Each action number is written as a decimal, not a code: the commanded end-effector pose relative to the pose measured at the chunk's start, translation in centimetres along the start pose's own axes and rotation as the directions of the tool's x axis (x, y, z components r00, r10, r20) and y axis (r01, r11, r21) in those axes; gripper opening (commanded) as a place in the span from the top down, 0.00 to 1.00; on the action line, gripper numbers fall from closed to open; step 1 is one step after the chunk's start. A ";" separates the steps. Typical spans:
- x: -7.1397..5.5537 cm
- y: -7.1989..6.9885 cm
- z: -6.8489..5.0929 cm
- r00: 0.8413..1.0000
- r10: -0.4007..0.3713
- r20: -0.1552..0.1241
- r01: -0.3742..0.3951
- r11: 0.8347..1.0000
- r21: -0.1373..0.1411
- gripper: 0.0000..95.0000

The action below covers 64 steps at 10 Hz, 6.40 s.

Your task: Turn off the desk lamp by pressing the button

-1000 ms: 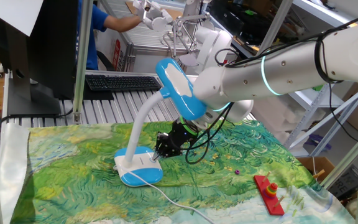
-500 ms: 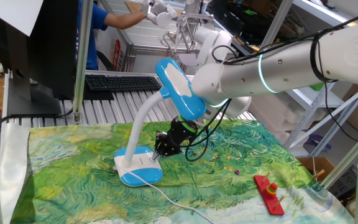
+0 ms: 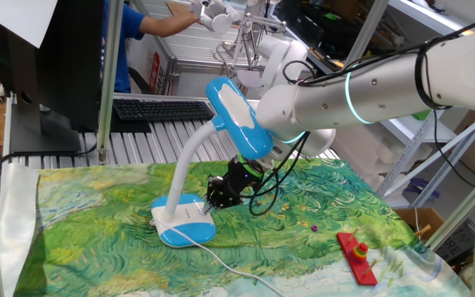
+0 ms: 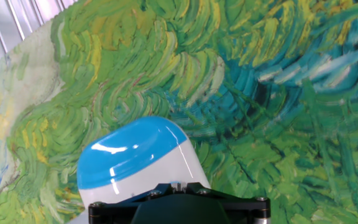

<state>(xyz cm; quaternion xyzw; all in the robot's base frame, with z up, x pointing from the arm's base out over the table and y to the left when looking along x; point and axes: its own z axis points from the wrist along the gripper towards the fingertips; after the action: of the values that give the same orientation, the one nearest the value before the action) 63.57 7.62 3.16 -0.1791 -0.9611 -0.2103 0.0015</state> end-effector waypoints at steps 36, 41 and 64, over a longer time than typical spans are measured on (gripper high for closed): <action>1.6 1.3 0.4 0.999 0.034 0.039 -0.037 0.995 0.092 1.00; 1.9 0.8 0.0 0.999 0.044 0.012 -0.044 0.997 0.065 1.00; 2.4 -0.3 -0.7 0.999 0.041 0.005 -0.041 0.998 0.042 1.00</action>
<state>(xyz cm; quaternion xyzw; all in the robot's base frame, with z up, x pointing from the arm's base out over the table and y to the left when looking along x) 60.44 7.67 4.21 -0.1944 -0.9655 -0.1732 0.0003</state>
